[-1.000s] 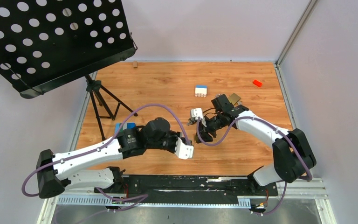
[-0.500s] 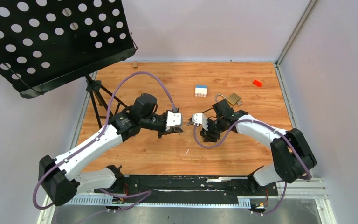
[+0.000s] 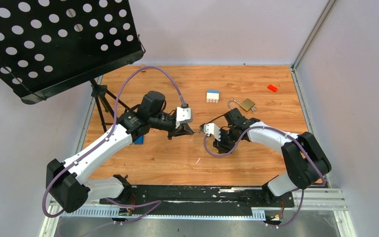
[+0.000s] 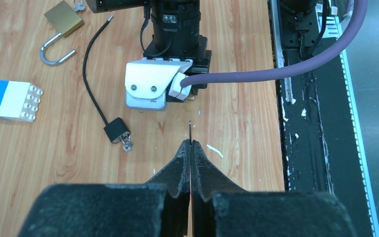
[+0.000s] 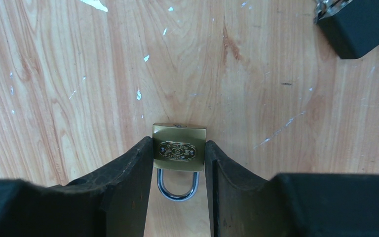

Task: Unlock with the key

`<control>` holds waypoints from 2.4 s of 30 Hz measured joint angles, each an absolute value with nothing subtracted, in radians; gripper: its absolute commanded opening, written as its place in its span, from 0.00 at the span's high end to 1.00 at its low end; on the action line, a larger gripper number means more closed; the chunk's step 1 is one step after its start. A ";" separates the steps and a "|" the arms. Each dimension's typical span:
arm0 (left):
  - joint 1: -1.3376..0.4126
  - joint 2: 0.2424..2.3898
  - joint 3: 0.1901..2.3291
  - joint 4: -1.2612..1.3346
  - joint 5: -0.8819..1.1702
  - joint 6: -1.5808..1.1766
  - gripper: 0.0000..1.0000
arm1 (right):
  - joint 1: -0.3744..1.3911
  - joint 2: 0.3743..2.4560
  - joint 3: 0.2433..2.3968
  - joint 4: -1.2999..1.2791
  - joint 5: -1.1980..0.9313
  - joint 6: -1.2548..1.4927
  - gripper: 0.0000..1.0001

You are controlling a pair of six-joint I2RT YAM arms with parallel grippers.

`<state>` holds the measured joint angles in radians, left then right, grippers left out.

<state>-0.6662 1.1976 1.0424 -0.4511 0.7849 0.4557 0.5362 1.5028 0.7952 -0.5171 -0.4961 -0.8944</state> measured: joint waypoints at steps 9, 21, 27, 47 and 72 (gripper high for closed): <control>-0.666 1.208 1.042 -0.445 0.785 0.453 1.00 | 0.536 1.514 0.822 -0.537 -0.481 -0.842 0.22; -0.657 1.253 1.043 -0.429 0.816 0.420 1.00 | 0.536 1.280 0.979 -0.612 -0.551 -0.810 0.27; -0.655 1.283 1.058 -0.424 0.827 0.405 1.00 | 0.536 1.151 1.030 -0.594 -0.701 -0.784 0.30; -0.654 1.316 1.062 -0.397 0.864 0.377 1.00 | 0.582 1.291 1.121 -0.563 -0.891 -0.677 0.64; -0.653 1.316 1.062 -0.376 0.863 0.371 1.00 | 0.593 1.358 1.121 -0.565 -0.944 -0.652 1.00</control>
